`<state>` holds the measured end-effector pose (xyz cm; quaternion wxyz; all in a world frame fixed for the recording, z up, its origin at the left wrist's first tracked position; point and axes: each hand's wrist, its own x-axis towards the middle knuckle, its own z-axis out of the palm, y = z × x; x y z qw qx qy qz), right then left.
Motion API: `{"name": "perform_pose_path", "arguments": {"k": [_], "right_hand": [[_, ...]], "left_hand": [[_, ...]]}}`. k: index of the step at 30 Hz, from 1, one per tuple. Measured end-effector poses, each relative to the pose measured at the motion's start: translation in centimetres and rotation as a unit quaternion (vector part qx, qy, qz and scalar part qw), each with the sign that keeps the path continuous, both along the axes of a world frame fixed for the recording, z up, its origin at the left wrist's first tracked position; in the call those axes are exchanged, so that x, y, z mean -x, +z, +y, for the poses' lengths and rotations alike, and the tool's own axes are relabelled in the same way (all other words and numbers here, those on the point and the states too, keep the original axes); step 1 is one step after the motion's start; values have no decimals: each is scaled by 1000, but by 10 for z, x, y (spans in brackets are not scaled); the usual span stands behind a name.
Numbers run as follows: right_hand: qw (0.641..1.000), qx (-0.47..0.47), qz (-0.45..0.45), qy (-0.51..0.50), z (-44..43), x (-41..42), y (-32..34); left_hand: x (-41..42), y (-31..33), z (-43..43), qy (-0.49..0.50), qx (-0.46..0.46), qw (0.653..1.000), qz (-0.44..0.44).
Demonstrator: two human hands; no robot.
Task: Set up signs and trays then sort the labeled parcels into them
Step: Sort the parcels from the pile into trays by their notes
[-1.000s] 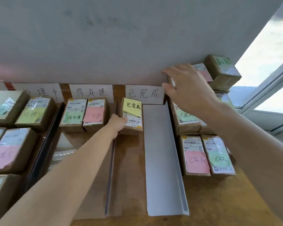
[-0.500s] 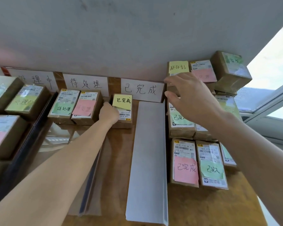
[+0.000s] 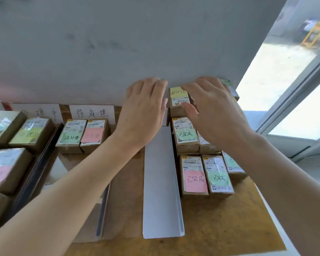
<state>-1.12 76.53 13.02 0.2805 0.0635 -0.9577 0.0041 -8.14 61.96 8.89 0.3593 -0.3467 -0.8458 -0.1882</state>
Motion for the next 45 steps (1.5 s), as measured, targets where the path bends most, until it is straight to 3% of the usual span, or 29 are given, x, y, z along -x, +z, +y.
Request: {"name": "perform_pose_path", "arguments": {"k": [5,11,19,24,30,34,40,45], "right_hand": [[999,0,36,-34,0,-41,17],[997,17,29,-71,24,-69,17],[992,46,-50,-104,92,-56,-14],[974,110,-159,-115,141,-32,-53],[936,147,-299,-111,190,-2,-111],[907,209,-348,-112,204,16,-142],[824,333,-422,-179,206,33,-171],[746,449,-447,-206,206,46,-182]], "left_hand": [[-40,25,-1,-42,-9,998,48],[-65,31,13,-84,-57,995,-1],[-49,-14,60,-57,-101,982,-149],[-25,-63,108,-17,-93,952,-291],[4,-129,148,67,-71,880,-464],[16,-157,159,123,-85,845,-513],[34,-181,161,168,-161,779,-583],[36,-189,162,118,-199,740,-632]]}}
